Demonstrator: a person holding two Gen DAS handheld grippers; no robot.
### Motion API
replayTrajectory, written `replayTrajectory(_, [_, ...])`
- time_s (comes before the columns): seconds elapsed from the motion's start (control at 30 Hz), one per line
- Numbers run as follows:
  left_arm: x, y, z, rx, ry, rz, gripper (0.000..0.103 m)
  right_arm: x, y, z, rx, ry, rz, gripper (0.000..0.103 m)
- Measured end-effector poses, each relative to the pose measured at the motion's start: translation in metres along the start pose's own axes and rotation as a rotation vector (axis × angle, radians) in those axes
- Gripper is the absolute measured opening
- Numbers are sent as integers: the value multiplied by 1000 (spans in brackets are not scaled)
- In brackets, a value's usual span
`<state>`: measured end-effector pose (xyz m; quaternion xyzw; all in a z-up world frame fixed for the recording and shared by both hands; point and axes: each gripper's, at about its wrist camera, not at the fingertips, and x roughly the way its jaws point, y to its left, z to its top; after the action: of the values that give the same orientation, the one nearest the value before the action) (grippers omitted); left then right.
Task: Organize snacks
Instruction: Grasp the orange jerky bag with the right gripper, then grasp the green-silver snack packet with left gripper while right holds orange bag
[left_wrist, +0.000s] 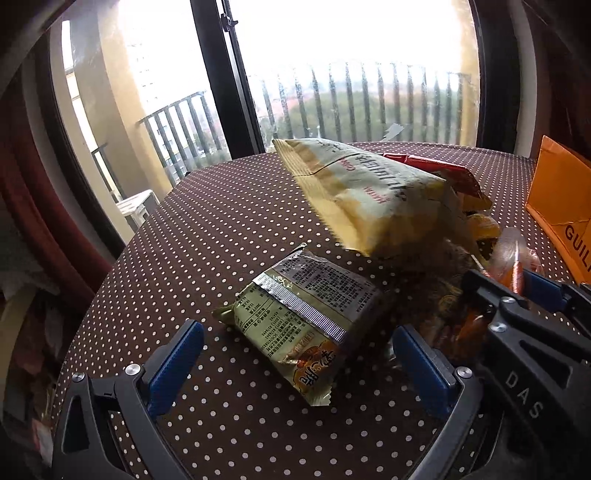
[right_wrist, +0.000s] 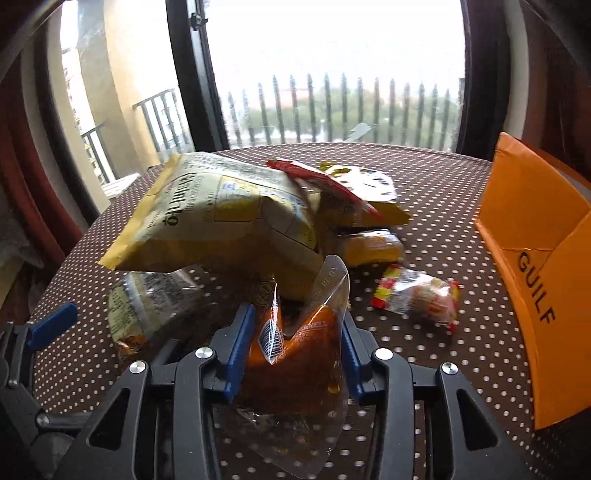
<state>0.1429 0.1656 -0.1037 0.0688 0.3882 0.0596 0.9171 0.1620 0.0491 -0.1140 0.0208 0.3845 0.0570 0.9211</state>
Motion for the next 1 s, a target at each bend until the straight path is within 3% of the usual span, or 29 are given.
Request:
replayTrajectory(0.1, [2,0,2,-1,-2,-1,102,-3,-11,-1,47,0,-48,46])
replayTrajectory(0.27, [13,-4,8,28,8,4,102,-2,-19,1,122,28,-25,51])
replayTrajectory(0.4, [24,-2,15,35,31,-6,102,7,-12,4,100,75,-1,80])
replayTrajectory(0.6, [45,0,23,48,89,-29,103,25,-7,10,84,123,18,93])
replayTrajectory(0.77, [54,3,31,29,100,-68,103,36,-12,12,139,155,37,98])
replayTrajectory(0.87, [55,1,32,28,100,-78,101,37,-7,15,110,148,34,98])
replayTrajectory(1.0, [51,-6,28,50,88,-91,94,35,-7,13,100,140,48,86])
